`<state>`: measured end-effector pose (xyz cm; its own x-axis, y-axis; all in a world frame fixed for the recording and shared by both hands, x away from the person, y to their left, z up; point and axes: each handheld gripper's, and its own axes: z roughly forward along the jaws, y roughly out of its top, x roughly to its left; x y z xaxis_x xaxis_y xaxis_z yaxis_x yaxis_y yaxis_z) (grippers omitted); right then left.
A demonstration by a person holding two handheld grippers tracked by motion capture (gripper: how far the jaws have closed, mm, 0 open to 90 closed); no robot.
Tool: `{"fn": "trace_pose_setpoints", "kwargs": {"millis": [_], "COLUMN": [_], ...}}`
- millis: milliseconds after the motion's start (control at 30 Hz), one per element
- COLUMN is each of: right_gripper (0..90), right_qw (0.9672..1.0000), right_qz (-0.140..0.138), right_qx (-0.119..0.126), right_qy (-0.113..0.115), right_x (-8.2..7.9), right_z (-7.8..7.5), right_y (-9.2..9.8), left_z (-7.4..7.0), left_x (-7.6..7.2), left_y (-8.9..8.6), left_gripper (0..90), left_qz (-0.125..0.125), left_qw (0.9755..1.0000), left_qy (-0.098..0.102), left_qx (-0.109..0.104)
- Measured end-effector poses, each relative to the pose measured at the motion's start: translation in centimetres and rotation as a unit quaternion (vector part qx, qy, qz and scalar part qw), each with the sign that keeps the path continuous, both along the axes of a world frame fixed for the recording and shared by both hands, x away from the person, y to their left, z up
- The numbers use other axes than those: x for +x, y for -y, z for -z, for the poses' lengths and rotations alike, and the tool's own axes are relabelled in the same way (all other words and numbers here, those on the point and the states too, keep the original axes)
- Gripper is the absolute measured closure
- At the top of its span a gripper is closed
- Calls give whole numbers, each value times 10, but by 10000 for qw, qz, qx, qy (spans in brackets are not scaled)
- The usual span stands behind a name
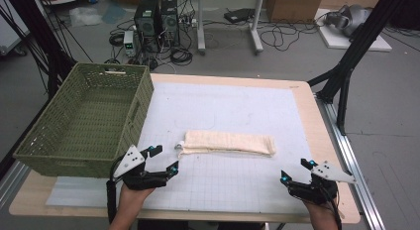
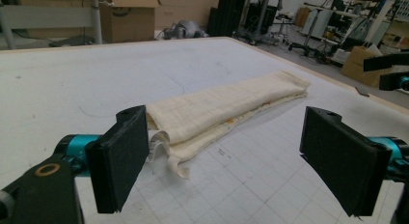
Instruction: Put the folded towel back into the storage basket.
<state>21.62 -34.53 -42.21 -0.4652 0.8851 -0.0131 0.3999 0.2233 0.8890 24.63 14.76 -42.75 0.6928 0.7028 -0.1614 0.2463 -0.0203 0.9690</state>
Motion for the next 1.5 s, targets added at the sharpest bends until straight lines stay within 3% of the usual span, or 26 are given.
{"fn": "trace_pose_setpoints", "kwargs": {"millis": [233,533,833,1233,1400,1500], "right_gripper": [158,159,160,163,163,163], "right_qw": [10000,9998,10000,9999,10000,10000], "right_qz": [-19,-76,-16,-7,9,22], "right_qx": [16,-84,-45,-97,-64,-48], "right_qy": [-23,-133,-38,-29,-58,-60], "right_x": [3,7,0,2,3,3], "right_z": [3,6,1,3,4,4], "right_y": [3,0,1,3,4,5], "left_z": [2,3,0,-5,-16,-23], "left_x": [2,3,3,6,14,27], "left_y": [3,1,-3,2,2,5], "left_gripper": [180,184,200,207,201,219], "left_qz": [49,-128,-204,-101,-98,-126], "left_qw": [10000,9997,9993,9996,9995,9983], "left_qy": [-43,-188,-309,-276,-289,-525], "left_qx": [20,74,14,20,-118,-230]}}
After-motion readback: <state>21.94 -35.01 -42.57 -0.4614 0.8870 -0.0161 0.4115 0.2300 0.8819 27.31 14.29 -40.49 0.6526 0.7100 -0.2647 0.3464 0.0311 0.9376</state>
